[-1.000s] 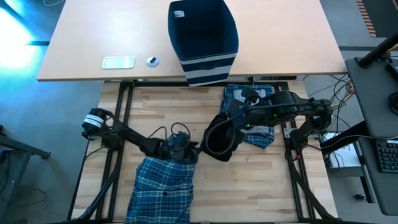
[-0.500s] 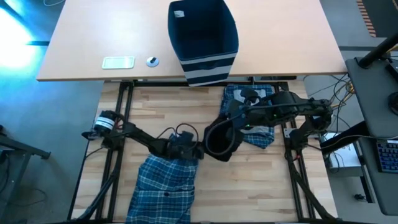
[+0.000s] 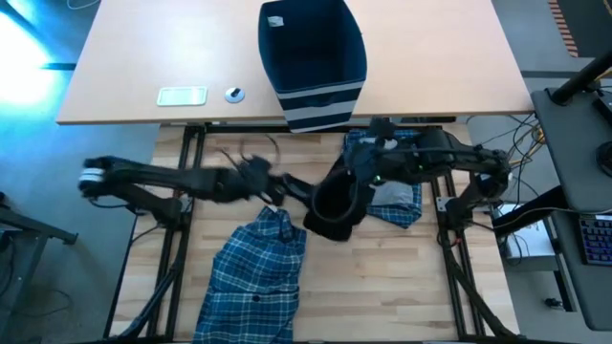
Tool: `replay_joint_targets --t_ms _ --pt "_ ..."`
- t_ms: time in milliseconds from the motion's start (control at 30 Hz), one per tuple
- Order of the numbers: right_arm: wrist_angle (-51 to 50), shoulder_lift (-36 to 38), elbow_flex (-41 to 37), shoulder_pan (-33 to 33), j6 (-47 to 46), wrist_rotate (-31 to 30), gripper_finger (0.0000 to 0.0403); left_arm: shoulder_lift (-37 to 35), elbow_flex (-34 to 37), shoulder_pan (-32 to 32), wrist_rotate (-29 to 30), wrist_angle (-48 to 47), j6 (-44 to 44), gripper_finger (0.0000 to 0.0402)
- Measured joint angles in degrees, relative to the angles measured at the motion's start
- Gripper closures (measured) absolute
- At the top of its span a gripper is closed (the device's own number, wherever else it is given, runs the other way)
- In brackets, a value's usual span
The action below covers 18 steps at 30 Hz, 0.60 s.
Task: Fold Laundry from Bin
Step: Fold the black boxer short
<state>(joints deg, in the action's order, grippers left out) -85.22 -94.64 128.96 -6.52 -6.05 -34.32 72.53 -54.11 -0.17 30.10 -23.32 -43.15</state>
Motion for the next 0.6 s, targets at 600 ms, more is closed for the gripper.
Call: replay_joint_targets --t_ms 600 --pt "13.9 -0.4 3.3 4.9 -8.1 27.0 0.039 -5.6 -50.8 5.5 -13.9 -65.1 16.8 0.0401"
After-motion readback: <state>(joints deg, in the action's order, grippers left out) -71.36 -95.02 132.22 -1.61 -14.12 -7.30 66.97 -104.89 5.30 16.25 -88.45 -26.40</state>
